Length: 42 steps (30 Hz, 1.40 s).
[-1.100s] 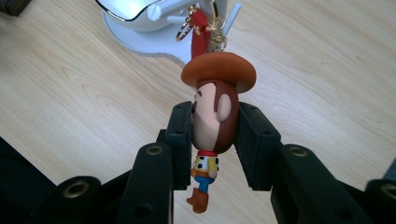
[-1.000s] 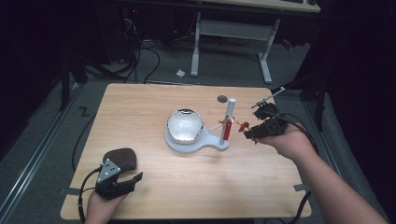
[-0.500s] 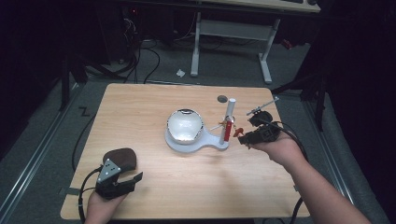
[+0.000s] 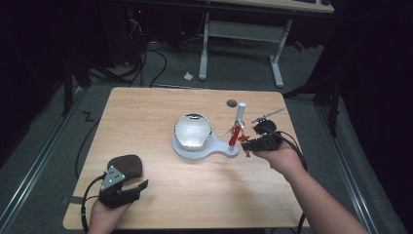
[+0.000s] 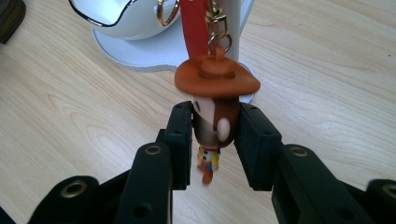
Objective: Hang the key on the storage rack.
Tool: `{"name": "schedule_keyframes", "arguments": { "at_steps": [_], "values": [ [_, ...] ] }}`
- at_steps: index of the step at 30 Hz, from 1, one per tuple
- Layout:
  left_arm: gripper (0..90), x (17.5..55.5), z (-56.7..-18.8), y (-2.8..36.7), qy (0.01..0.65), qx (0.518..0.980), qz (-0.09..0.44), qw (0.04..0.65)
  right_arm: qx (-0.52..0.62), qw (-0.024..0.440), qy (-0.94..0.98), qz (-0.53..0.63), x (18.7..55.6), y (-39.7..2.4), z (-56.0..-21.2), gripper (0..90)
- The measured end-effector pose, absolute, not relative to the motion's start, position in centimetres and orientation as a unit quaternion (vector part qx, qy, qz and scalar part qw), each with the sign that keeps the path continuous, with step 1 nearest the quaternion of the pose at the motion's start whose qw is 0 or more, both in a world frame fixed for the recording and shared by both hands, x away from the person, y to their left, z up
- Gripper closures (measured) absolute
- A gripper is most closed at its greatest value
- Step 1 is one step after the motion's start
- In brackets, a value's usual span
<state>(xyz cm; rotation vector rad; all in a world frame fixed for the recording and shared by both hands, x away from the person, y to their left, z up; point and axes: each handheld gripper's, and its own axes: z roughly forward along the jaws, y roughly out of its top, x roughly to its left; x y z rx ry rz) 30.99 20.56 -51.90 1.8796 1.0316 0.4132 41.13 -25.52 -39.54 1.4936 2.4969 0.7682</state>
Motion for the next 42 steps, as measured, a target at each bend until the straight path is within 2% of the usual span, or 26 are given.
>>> {"name": "schedule_keyframes", "arguments": {
  "at_steps": [8,14,21,22,31,35,42],
  "values": [
    [36.9,31.1,-51.9,20.4,0.419,0.764,0.168,0.461,0.505,0.068,0.818,0.266,40.6,-25.6,-40.4,58.8],
    [36.8,31.2,-51.9,20.4,0.419,0.764,0.168,0.46,0.502,0.092,0.816,0.272,39.0,-25.9,-40.2,56.2],
    [36.6,31.3,-51.8,20.8,0.427,0.76,0.163,0.462,0.495,0.142,0.812,0.276,36.4,-26.6,-41.3,51.9],
    [36.6,31.3,-51.8,20.9,0.429,0.758,0.163,0.463,0.491,0.154,0.811,0.279,36.0,-26.8,-41.7,51.5],
    [39.6,31.5,-51.4,21.9,0.437,0.75,0.161,0.469,0.506,0.163,0.785,0.319,33.1,-28.2,-45.2,51.7],
    [35.4,31.7,-51.4,22.3,0.444,0.746,0.167,0.467,0.513,0.166,0.772,0.336,32.1,-28.7,-46.9,51.4],
    [35.8,31.6,-51.2,22.8,0.44,0.751,0.192,0.453,0.52,0.181,0.75,0.367,30.2,-28.9,-50.0,51.5]
  ]
}}
